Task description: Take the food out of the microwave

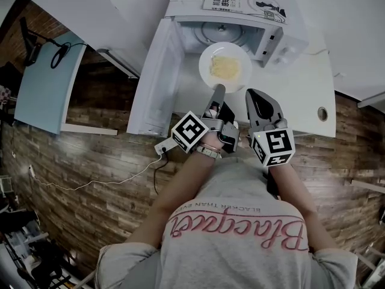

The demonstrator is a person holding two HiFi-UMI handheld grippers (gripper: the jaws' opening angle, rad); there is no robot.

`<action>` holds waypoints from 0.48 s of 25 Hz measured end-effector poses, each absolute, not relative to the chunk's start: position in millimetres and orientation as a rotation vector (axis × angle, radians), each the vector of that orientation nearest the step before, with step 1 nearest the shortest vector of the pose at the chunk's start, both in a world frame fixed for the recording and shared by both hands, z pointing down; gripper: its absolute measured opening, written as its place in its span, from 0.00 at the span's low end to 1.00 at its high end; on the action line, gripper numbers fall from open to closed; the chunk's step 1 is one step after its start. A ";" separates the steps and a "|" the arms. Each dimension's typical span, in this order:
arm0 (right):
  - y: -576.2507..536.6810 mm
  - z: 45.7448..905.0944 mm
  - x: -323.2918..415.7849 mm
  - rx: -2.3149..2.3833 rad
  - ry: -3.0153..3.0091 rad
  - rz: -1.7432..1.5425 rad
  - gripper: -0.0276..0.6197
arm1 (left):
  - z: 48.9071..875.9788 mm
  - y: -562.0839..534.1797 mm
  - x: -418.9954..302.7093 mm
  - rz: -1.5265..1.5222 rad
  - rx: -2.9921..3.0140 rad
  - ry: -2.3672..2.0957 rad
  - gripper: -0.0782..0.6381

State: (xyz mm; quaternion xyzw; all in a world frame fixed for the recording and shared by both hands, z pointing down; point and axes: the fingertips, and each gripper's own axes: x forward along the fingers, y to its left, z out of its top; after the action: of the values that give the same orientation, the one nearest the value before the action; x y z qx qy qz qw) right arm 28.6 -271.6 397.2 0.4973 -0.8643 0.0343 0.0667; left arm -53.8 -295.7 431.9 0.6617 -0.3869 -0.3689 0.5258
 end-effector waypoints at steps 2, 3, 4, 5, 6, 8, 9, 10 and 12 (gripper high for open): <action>-268.9 395.8 26.6 1.497 -2.608 0.092 0.05 | 429.2 -293.5 -55.9 -0.892 1.588 -0.922 0.13; -267.8 395.0 26.0 1.497 -2.610 0.088 0.05 | 428.1 -292.5 -56.7 -0.896 1.591 -0.921 0.13; -266.7 394.4 25.7 1.497 -2.611 0.084 0.05 | 427.1 -291.4 -57.3 -0.900 1.595 -0.920 0.13; -265.6 394.0 25.4 1.498 -2.611 0.081 0.05 | 425.8 -290.3 -57.7 -0.905 1.599 -0.918 0.13; -264.5 393.8 25.1 1.497 -2.610 0.078 0.05 | 424.5 -289.1 -57.8 -0.910 1.604 -0.917 0.13; -262.6 393.3 24.3 1.493 -2.611 0.070 0.05 | 421.8 -286.9 -57.2 -0.918 1.614 -0.912 0.13; -261.7 392.6 23.4 1.489 -2.613 0.064 0.05 | 420.4 -285.7 -56.9 -0.920 1.620 -0.908 0.13; -260.9 391.6 22.0 1.485 -2.617 0.057 0.05 | 419.1 -284.6 -56.9 -0.922 1.626 -0.905 0.13; -259.1 390.1 19.8 1.479 -2.624 0.047 0.05 | 417.8 -282.6 -57.8 -0.929 1.631 -0.901 0.13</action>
State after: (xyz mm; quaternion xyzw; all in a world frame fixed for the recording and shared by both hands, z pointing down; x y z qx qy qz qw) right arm 19.8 -259.1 390.1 0.4900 -0.8692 0.0156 0.0644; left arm -57.8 -282.6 417.8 0.6759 -0.3735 -0.3851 0.5054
